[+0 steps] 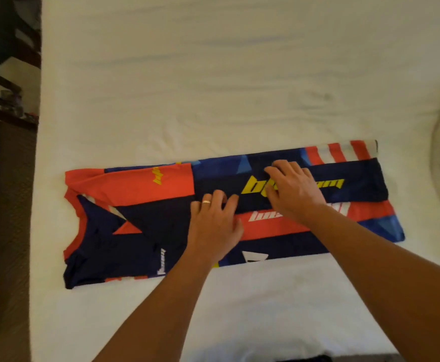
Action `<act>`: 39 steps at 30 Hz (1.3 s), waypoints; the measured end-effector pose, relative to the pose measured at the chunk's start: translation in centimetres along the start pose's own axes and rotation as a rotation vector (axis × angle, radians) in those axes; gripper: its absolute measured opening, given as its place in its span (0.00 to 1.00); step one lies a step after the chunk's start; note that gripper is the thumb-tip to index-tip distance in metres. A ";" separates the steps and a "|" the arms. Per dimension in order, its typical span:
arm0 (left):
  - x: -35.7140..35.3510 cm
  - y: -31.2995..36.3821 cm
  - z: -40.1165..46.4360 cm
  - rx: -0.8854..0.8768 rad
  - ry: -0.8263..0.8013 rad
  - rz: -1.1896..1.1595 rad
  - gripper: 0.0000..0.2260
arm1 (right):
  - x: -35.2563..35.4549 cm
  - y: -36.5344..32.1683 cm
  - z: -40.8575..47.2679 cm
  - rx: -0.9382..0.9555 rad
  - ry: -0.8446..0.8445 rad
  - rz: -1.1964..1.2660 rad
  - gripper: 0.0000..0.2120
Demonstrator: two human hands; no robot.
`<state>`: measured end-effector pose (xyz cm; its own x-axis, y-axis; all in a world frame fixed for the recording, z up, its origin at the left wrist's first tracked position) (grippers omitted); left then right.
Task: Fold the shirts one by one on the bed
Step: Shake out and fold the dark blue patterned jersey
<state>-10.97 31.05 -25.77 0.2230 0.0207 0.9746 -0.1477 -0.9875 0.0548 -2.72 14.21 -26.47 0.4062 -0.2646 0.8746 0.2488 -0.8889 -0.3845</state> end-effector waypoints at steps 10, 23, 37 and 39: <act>-1.8 17.6 3.9 -0.160 -0.142 -0.137 0.19 | 7.1 17.2 -0.6 -0.190 0.088 -0.019 0.18; -2.7 29.9 6.7 -0.353 -0.063 -0.082 0.25 | 7.5 21.0 0.9 -0.233 0.027 0.085 0.25; 0.8 23.8 2.7 0.165 0.143 -0.790 0.06 | 9.3 16.1 0.8 -0.506 0.069 0.658 0.03; 1.7 21.1 1.4 0.256 0.189 -0.898 0.04 | 9.6 13.3 1.2 -0.478 0.052 0.697 0.03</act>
<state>-12.37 10.06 -23.29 -0.0126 0.7911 0.6115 0.2234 -0.5939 0.7729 5.55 0.32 -23.50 0.2849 -0.8171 0.5011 -0.4466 -0.5757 -0.6849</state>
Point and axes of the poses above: each hand's wrist, its own z-axis towards the middle knuckle, its own x-axis out of the back of the hand, y = z × x, the point moved 6 cm from there along z, towards the middle knuckle, and after that the axes turned 8 degrees about z, right-handed, at the moved point
